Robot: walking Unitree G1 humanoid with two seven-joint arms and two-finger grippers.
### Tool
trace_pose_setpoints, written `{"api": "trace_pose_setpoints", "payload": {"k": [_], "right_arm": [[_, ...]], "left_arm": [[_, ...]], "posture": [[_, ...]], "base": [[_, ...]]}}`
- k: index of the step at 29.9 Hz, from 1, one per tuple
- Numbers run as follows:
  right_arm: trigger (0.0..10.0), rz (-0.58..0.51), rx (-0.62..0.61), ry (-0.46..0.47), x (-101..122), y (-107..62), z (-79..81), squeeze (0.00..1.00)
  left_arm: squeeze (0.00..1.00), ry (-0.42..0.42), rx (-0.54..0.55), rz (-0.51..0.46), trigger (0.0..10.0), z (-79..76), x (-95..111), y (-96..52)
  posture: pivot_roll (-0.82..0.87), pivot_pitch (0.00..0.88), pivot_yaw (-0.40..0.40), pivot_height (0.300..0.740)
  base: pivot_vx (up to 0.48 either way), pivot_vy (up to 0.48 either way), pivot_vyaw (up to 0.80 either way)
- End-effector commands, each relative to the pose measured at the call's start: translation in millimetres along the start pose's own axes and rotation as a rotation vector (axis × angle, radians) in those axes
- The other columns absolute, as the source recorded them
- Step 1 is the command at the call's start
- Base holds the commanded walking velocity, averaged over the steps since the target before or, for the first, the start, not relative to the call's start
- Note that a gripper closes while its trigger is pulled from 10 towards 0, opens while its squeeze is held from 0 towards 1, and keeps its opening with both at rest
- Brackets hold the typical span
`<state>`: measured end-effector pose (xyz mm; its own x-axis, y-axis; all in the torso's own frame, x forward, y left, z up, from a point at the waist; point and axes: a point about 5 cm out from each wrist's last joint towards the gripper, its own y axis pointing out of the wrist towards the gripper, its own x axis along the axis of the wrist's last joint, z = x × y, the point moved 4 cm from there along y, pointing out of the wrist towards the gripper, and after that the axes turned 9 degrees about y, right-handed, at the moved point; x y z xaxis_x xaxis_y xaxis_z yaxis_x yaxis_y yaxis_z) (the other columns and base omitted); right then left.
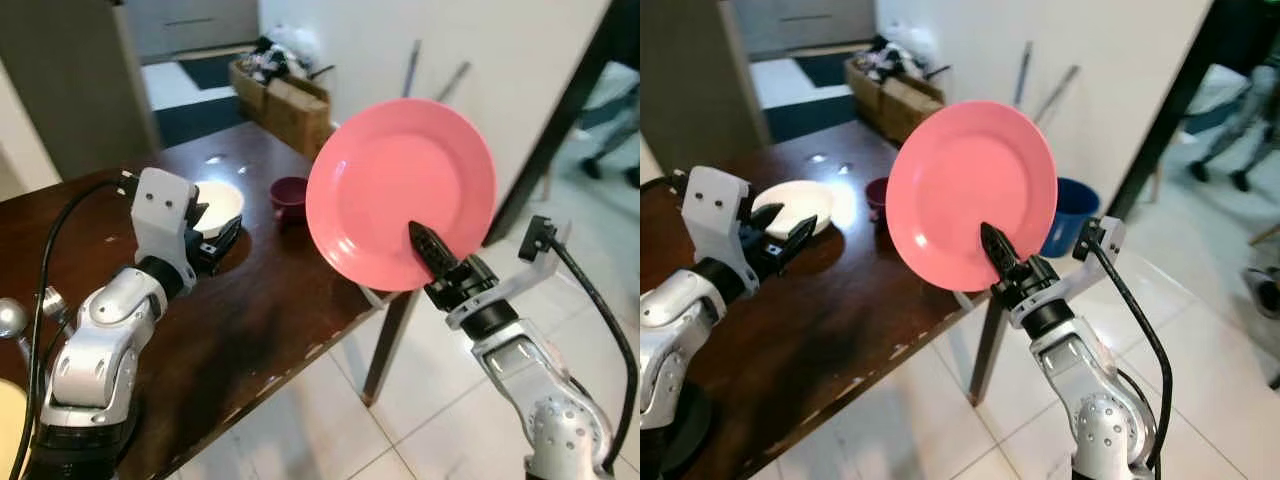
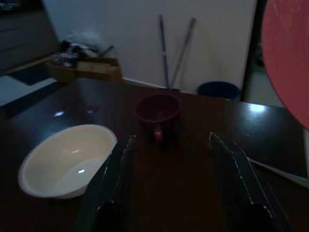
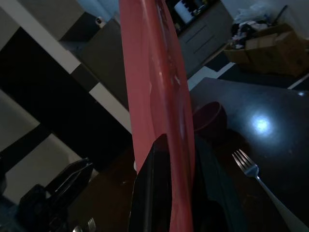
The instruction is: Setting the table
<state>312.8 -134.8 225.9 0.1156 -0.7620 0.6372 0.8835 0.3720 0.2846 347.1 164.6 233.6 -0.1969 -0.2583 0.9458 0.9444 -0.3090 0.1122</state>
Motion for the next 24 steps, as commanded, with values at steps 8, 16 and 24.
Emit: {"api": "trace_pose_setpoints", "payload": {"k": [8,16,24], "right_arm": [[10.0,0.010,0.003,0.002,-2.9,-0.3,0.2,0.00],[10.0,0.013,0.004,0.000,-3.1,0.0,0.3,0.00],[10.0,0.017,0.006,-0.003,-3.3,0.4,0.2,0.00]], "left_arm": [[0.00,-0.007,-0.006,0.012,10.0,-1.9,-3.8,0.2],[0.00,-0.008,-0.007,0.010,10.0,-2.5,-3.5,0.9],[0.00,-0.010,-0.006,0.009,10.0,-2.5,-3.6,1.4]], "posture": [[-0.04,0.000,0.068,0.740],[-0.04,0.000,0.067,0.740],[-0.04,0.000,0.064,0.740]], "base": [[0.000,0.000,-0.80],[0.000,0.000,-0.80],[0.000,0.000,-0.80]]}}
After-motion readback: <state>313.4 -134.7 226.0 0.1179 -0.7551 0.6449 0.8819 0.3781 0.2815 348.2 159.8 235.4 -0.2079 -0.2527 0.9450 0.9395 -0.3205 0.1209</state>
